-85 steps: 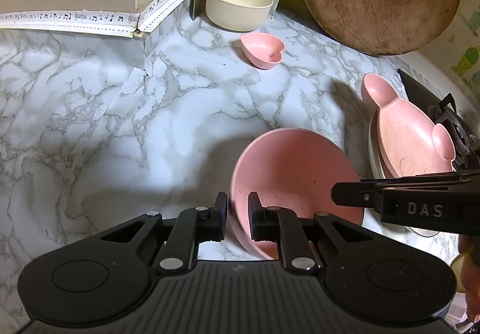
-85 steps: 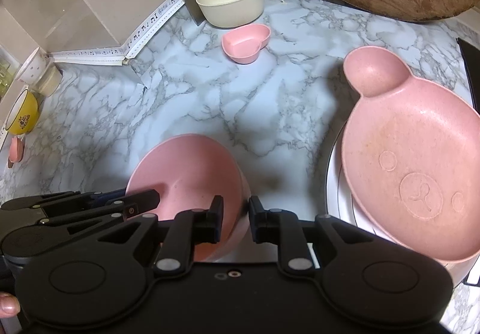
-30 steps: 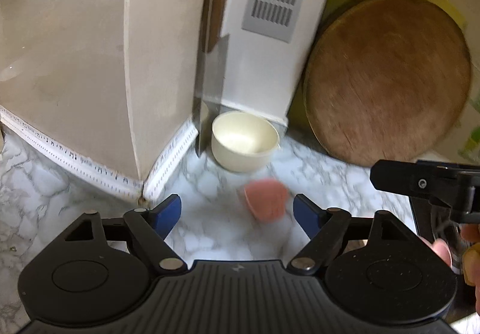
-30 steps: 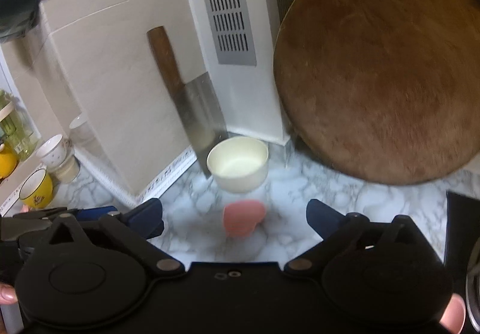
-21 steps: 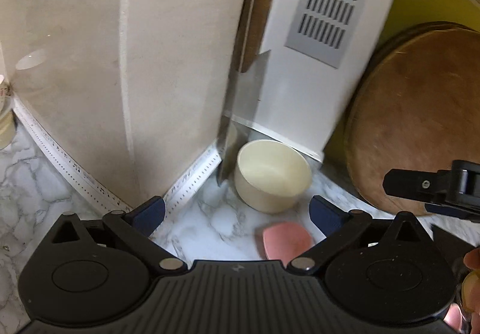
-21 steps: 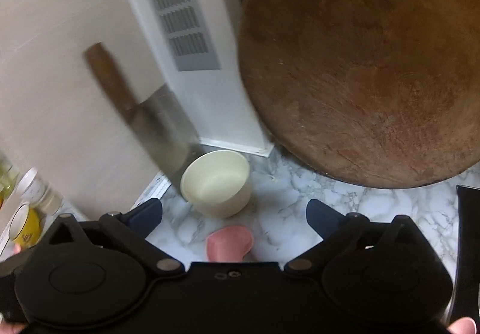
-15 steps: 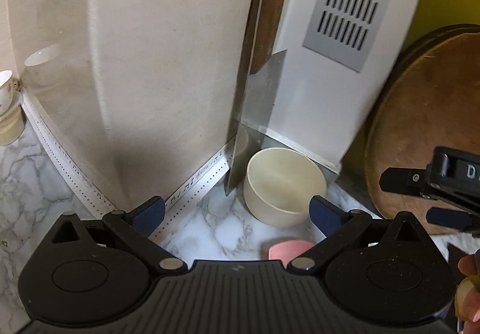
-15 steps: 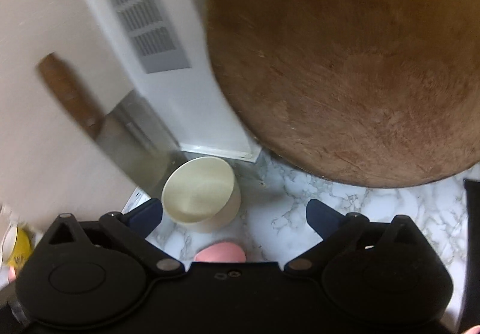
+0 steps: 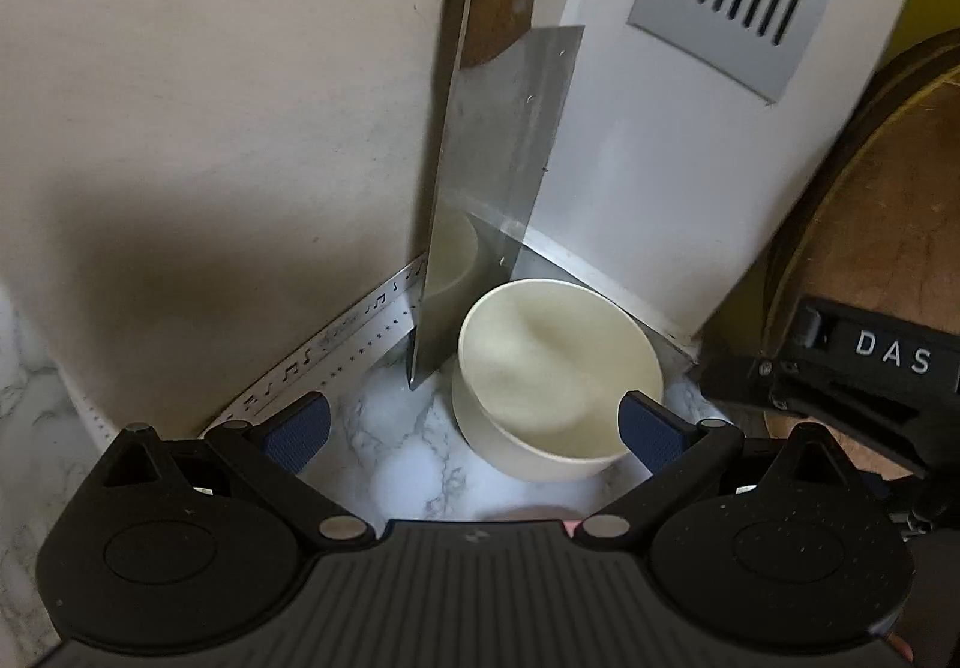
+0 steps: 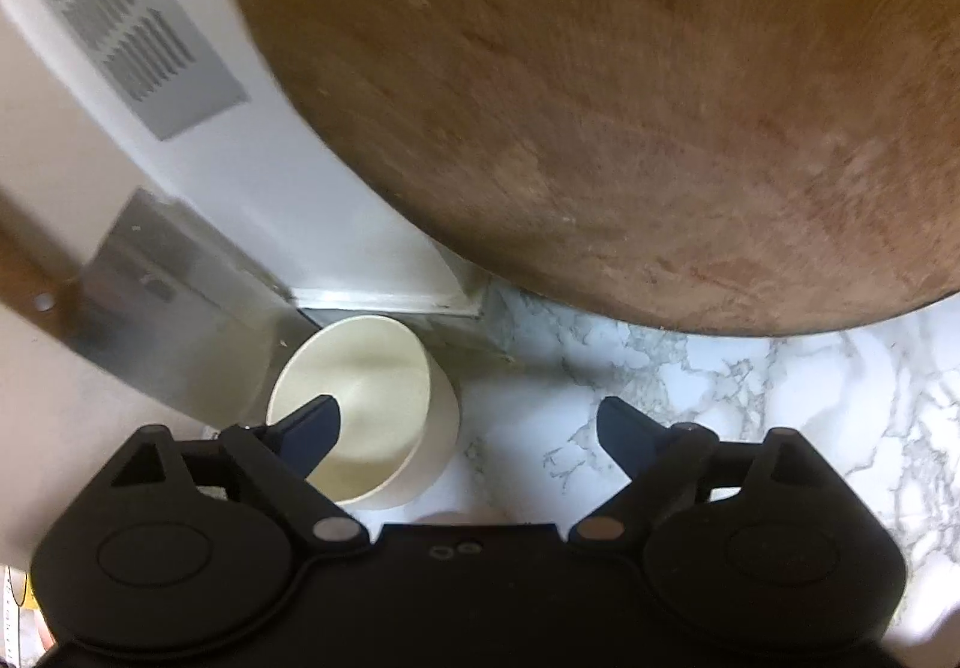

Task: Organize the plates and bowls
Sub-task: 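Move both tools to the cream bowl beside the cleaver, then close both tools on the rim of the cream bowl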

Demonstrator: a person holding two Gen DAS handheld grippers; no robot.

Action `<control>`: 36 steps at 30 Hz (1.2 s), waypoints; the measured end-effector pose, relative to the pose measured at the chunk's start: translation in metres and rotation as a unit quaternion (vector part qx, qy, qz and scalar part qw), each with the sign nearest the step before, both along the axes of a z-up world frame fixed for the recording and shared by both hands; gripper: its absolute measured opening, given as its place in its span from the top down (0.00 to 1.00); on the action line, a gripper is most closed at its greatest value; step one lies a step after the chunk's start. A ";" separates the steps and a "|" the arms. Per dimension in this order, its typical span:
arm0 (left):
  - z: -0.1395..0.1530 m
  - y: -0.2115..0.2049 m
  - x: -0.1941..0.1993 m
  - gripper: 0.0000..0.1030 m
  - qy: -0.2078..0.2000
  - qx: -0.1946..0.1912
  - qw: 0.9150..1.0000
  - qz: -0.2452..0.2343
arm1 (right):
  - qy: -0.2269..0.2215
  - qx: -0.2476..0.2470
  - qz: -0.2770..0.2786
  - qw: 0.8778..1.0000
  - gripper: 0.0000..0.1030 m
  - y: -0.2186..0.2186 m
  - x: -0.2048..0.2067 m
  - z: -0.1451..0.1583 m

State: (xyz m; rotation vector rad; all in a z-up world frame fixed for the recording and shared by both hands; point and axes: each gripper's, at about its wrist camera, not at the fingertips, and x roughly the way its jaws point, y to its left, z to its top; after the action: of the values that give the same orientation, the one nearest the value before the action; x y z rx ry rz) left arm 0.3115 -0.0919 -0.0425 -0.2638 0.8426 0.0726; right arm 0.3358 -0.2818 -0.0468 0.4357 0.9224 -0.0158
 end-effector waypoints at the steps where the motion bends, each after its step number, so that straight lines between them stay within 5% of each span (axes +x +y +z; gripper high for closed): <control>1: -0.001 0.000 0.003 0.00 -0.001 0.001 1.000 -0.001 | 0.003 0.002 -0.002 1.000 0.12 -0.001 0.003 -0.002; 9: -0.019 -0.004 0.021 0.03 0.014 0.006 1.000 -0.012 | 0.019 0.006 -0.008 1.000 0.21 -0.004 0.019 -0.021; 20: -0.034 0.002 0.036 0.42 0.041 -0.036 0.998 -0.012 | 0.028 0.005 0.012 1.000 0.39 0.006 0.033 -0.037; 24: -0.038 0.003 0.038 0.65 0.054 -0.051 0.997 -0.010 | 0.028 0.004 0.018 0.999 0.52 0.009 0.036 -0.040; 36: -0.034 0.004 0.040 0.85 0.059 -0.041 0.997 -0.033 | 0.018 -0.045 0.072 0.996 0.80 0.033 0.037 -0.041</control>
State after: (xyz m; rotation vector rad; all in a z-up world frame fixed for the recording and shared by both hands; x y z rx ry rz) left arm 0.3511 -0.0875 -0.0765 -0.3102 0.9720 -0.0088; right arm 0.3723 -0.2484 -0.0873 0.2856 0.9822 0.0674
